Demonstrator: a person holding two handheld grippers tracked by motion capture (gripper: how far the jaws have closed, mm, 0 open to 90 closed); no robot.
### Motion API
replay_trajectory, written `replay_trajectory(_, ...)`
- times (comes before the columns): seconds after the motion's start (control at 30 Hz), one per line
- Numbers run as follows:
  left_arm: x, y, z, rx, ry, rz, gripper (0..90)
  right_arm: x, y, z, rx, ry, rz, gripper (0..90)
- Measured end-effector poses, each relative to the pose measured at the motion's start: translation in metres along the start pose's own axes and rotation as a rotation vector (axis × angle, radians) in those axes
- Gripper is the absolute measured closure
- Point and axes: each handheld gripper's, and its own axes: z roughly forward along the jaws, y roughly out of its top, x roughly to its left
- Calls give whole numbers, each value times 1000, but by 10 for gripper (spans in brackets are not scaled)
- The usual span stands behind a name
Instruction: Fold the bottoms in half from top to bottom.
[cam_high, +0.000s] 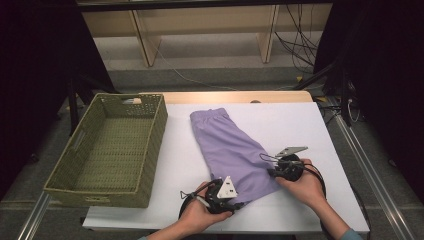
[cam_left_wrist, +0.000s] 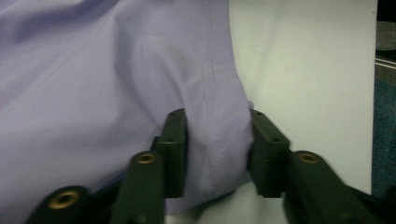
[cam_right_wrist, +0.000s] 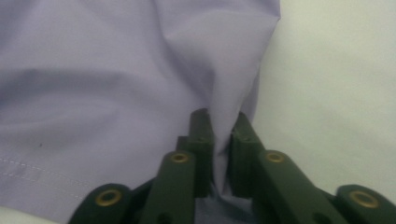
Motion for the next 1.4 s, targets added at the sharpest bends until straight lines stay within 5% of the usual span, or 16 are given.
replay_trajectory(0.27, 5, -1, -4, 9, -6, -9, 850, 3, 1, -1, 2, -8, 6, 892)
replay_trajectory(1.0, 11, -21, -34, 76, -69, 90, 855, 32, -8, -10, 47, 56, 35, 895)
replay_trajectory(1.13, 13, -25, -40, 83, -85, 92, 855, 40, -9, -11, 54, 60, 35, 895)
replay_trajectory(1.17, 13, -27, -41, 83, -88, 92, 855, 40, -10, -12, 66, 61, 3, 895)
replay_trajectory(1.2, 13, -28, -42, 85, -93, 91, 855, 44, -10, -12, 54, 61, 41, 894)
replay_trajectory(1.4, 15, -36, -51, 103, -100, 94, 855, 55, -13, -14, 60, 86, 31, 894)
